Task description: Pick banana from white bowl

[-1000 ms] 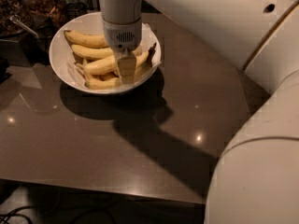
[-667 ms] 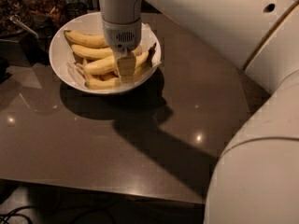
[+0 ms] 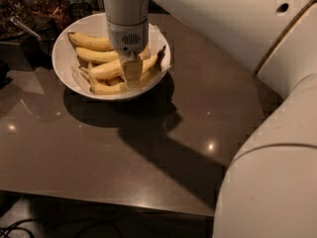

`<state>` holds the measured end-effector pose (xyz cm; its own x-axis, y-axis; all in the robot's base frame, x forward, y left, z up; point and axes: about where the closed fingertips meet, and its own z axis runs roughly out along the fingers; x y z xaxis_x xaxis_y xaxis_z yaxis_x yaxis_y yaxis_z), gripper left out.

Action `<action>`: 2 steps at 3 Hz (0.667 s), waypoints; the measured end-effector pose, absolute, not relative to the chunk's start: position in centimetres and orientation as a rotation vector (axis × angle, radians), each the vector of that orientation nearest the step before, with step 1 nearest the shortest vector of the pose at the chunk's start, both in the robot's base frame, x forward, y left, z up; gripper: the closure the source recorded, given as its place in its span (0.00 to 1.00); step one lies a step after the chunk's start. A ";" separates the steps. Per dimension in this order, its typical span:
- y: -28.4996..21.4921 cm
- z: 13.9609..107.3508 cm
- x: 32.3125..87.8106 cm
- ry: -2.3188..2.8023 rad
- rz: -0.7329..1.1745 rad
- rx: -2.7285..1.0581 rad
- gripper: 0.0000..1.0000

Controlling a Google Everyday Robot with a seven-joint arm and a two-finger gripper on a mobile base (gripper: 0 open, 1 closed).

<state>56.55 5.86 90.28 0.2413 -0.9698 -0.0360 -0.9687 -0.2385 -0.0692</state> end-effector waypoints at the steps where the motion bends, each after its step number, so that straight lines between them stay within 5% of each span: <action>1: 6.0 89.8 56.6 1.889 -0.015 -2.421 0.59; 2: 6.0 88.9 56.6 1.894 -0.003 -2.434 0.58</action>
Offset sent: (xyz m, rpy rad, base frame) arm -0.0109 -0.0095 -0.0246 -0.0572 0.0833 0.0090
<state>56.59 6.01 88.91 0.2466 -0.9685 -0.0335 -0.9684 -0.2450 -0.0467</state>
